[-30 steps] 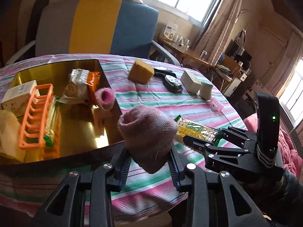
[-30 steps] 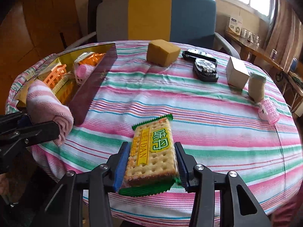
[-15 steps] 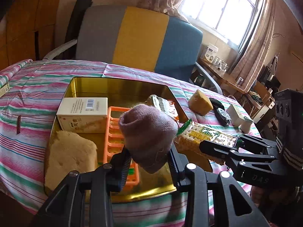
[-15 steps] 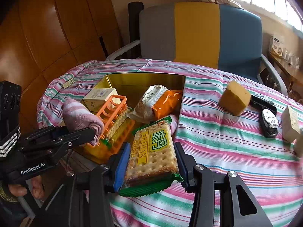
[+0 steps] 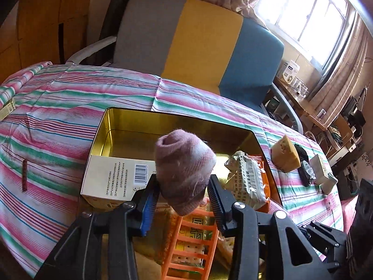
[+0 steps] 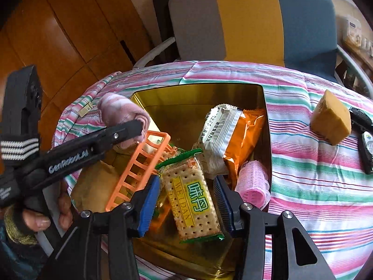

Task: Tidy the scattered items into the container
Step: 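Lower the sock and cracker pack into the gold tray and open both tools, then move both open tools back over the remaining items on the table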

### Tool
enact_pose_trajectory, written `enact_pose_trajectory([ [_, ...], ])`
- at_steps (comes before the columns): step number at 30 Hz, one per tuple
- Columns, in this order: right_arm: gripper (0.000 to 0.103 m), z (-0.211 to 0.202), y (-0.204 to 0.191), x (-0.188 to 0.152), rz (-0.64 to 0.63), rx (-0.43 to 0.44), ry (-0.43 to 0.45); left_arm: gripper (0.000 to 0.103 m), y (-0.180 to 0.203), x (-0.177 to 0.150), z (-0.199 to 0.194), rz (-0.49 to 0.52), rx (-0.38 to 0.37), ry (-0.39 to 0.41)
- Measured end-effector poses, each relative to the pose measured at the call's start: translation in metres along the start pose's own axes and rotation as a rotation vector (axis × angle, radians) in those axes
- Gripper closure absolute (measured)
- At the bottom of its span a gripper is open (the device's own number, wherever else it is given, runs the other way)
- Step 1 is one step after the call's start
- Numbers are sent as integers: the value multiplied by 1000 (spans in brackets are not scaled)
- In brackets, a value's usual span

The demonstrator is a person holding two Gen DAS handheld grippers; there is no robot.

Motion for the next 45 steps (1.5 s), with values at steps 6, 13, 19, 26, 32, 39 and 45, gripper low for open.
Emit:
enact_pose_trajectory([
  [6,50,-8,9,-13,10,3,12,46,9,2,-13,35,21,22],
  [13,42,-34,37,-23,94,9,56,46,58,-13,-31,78,-87,44],
  [19,36,-49,105,-52,263,-34,49,46,156,-74,-24,289,-258,-51],
  [26,36,-65,225,-125,504,-187,4,45,237,-172,17,491,-360,-276],
  [32,35,-99,326,-181,719,-307,29,45,240,-206,41,517,-327,-363],
  [39,31,-127,403,-165,797,-387,108,46,225,-208,61,462,-291,-411],
  [45,31,-122,465,-106,801,-431,149,45,225,-201,69,413,-325,-396],
])
Point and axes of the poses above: each gripper's, at about its wrist camera, not at the fingertips, and z roughly the way its jaws point, y to its right, x to its top, the point moved 7 cm from there along z, roughly the way its jaws point, and after that the axes turned 12 degrees about -x, right-handed, at the moved point
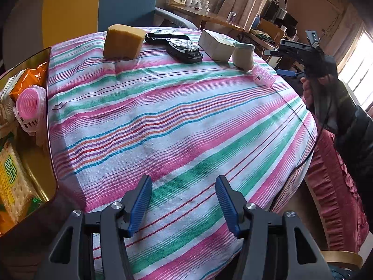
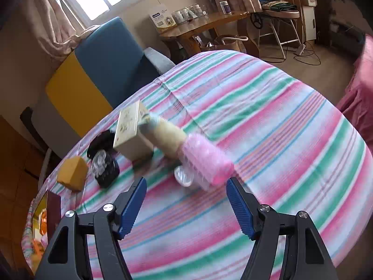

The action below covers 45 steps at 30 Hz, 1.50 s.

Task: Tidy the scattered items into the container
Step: 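Move both open tools back over the remaining items on the table, then grasp the beige sock with the right tool while the left tool approaches the pink roller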

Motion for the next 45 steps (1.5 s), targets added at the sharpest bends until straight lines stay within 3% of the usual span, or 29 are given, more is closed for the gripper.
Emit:
enact_pose_trajectory([
  [7,31,66,2,65,137,-48,-80,45,-6,8,3,-39,-41,23],
  [10,31,87,-3,62,135,-83,-124,45,-7,9,3,-49,-56,32],
  [14,29,86,-20,44,7,-132,-115,45,-7,8,3,-49,-61,41],
  [19,26,70,-34,15,19,20,-178,45,-8,4,-2,-65,-65,56],
  [22,26,60,-42,-11,17,62,-204,45,-10,0,-8,-84,-63,62],
  [26,26,40,-57,-37,-34,114,-171,45,-12,-7,-15,-95,-46,65],
  [33,26,9,-112,-103,-143,300,-237,45,-17,-20,-26,-109,-1,70],
  [37,26,-7,-142,-140,-213,433,-324,45,-22,-25,-31,-81,44,59],
  [41,26,-19,-142,-145,-286,416,-297,45,-23,-26,-31,-43,64,45],
  [45,26,-14,-114,-100,-254,287,-169,45,-22,-25,-27,13,88,35],
])
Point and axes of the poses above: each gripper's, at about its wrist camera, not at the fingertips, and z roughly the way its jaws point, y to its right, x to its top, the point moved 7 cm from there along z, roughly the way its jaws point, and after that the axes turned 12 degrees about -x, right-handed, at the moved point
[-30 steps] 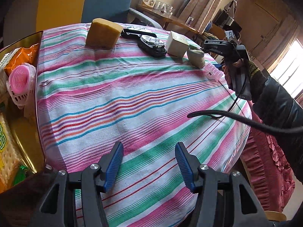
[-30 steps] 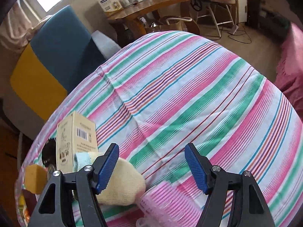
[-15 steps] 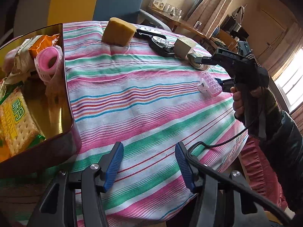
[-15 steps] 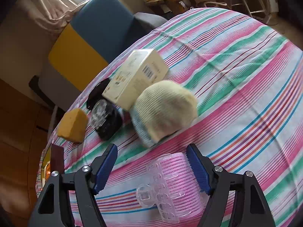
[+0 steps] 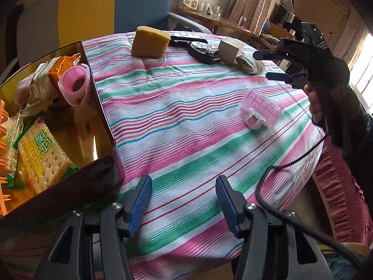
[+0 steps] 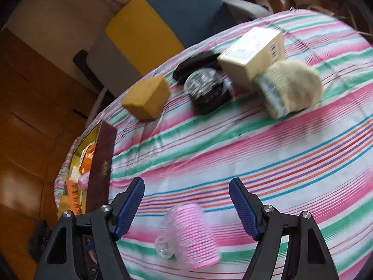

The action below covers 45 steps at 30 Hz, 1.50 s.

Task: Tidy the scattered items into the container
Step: 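Grasp the beige sock with the right tool while the left tool approaches the pink roller, then grasp the pink hair roller with the left tool while the right tool regrasps the beige sock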

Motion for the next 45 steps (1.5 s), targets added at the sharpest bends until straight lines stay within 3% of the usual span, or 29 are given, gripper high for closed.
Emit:
enact_pose_trajectory([
  [4,26,-3,57,56,71,-182,91,45,-2,3,1,6,-13,3],
  [7,29,12,83,86,76,-274,92,45,-5,5,2,4,-26,7],
  [9,31,29,88,98,73,-287,65,45,-5,5,2,4,-30,9],
  [14,37,56,86,110,79,-224,25,44,-5,6,3,6,-31,11],
  [19,59,66,44,82,-70,-110,-38,44,-5,6,3,9,-30,18],
  [29,63,46,-28,3,-308,44,-78,44,-5,3,-2,2,-17,25],
  [32,58,34,-42,-17,-317,80,-107,44,-5,4,-1,-5,-14,17],
  [34,41,26,-39,-20,-269,93,-104,44,-5,5,-1,-11,-9,12],
  [40,37,1,-3,-26,-168,55,-79,44,-4,8,-1,-42,6,-15],
  [45,32,-17,29,-49,-138,-44,-45,44,10,27,2,-53,-48,-19],
])
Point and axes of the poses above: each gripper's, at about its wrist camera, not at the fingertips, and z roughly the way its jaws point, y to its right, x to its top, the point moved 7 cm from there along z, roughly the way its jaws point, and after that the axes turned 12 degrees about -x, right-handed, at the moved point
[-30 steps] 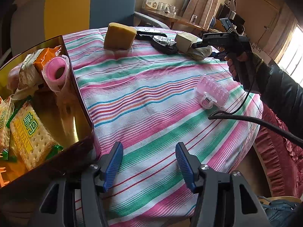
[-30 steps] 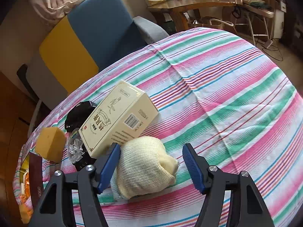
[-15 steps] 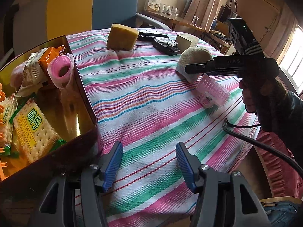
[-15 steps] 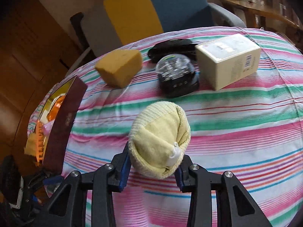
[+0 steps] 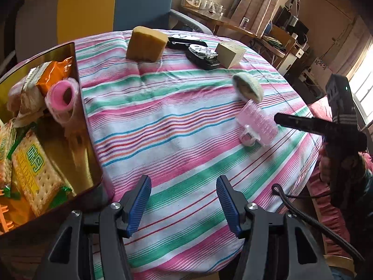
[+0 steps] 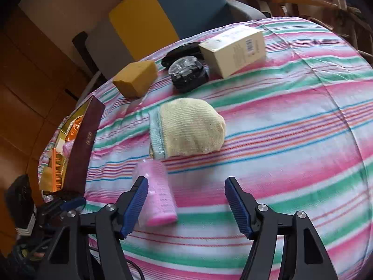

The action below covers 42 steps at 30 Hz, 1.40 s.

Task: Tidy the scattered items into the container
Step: 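Grasp the pink hair roller with the left tool while the right tool regrasps the beige sock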

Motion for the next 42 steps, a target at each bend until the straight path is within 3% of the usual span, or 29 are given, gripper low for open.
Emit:
enact_pose_trajectory([
  [5,30,-19,22,-16,1,-157,95,44,34,32,16,32,-81,-14],
  [8,28,-19,29,-21,-5,-202,110,44,49,51,35,48,-122,-41],
  [10,25,-13,31,-24,-29,-218,101,44,48,62,48,60,-101,-57],
  [14,24,-13,26,-33,-156,-230,102,44,52,73,61,123,-112,-82],
  [18,23,-14,27,-41,-258,-205,106,43,82,69,70,298,-151,-126],
  [21,23,-17,32,-41,-232,-150,116,43,97,64,83,372,-165,-174],
  [26,20,-19,34,-41,-176,-106,141,42,104,67,88,392,-186,-185],
  [31,8,-17,27,-41,-175,-100,154,42,111,66,86,444,-216,-196],
  [38,5,-15,25,-41,-184,-106,156,40,115,65,92,575,-222,-280],
  [42,2,-14,24,-40,-180,-104,154,40,118,69,92,621,-217,-288],
])
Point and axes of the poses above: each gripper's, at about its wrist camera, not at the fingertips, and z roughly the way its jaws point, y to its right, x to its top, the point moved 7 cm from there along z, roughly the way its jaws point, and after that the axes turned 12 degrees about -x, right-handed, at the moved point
